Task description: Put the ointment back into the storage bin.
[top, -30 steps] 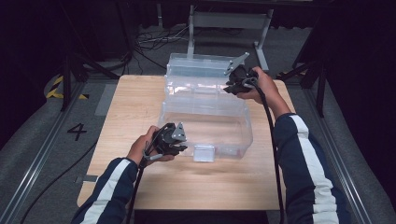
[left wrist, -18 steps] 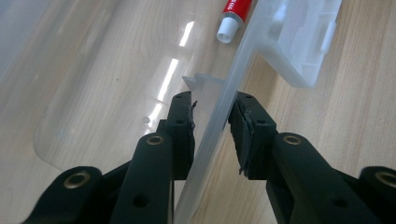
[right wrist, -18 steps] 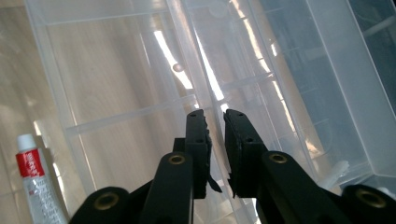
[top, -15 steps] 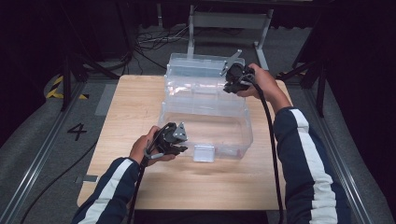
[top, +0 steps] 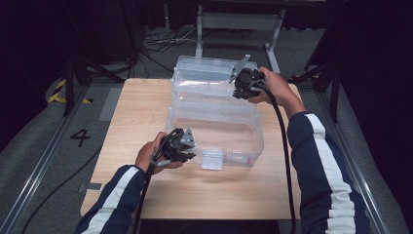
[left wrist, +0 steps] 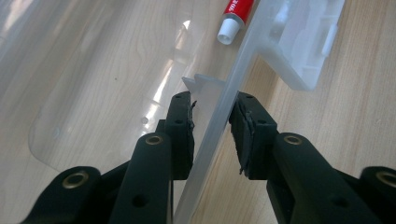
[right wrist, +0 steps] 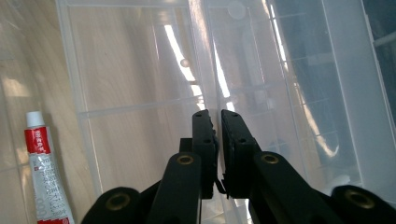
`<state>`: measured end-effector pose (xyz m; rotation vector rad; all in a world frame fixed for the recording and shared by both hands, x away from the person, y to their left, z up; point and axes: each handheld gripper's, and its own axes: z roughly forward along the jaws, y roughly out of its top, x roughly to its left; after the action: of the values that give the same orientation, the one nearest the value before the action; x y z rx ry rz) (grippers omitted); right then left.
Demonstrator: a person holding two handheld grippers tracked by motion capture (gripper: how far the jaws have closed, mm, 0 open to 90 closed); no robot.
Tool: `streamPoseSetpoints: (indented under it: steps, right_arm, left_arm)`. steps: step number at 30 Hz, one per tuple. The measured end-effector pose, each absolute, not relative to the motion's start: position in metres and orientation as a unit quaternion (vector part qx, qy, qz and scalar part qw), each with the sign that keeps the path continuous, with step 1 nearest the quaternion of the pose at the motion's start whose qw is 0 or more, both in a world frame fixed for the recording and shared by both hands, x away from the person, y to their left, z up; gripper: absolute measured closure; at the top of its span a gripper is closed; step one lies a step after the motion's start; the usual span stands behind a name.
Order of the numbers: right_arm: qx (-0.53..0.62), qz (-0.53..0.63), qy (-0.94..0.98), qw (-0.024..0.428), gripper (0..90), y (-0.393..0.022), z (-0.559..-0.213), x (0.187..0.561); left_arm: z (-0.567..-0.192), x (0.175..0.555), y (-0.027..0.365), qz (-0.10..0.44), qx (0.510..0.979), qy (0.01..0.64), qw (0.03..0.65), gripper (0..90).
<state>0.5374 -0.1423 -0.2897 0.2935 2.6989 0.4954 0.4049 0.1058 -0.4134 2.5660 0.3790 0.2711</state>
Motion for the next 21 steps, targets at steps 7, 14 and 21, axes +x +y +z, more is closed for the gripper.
streamPoseSetpoints:
  steps: [7, 14, 21]
  right_arm:
    - [0.092, 0.170, 0.962, 0.192, 86.7, -0.140, -0.285, 0.522]
    - [0.086, 0.160, 0.963, 0.199, 86.6, -0.138, -0.284, 0.515]
    - [0.079, 0.170, 0.963, 0.195, 86.4, -0.141, -0.283, 0.507]
  left_arm:
    - [-0.414, 0.404, 0.106, 0.101, 0.949, 0.139, 0.263, 69.6]
    - [-0.414, 0.404, 0.106, 0.100, 0.949, 0.140, 0.263, 69.6]
    - [-0.414, 0.404, 0.106, 0.101, 0.949, 0.140, 0.263, 69.3]
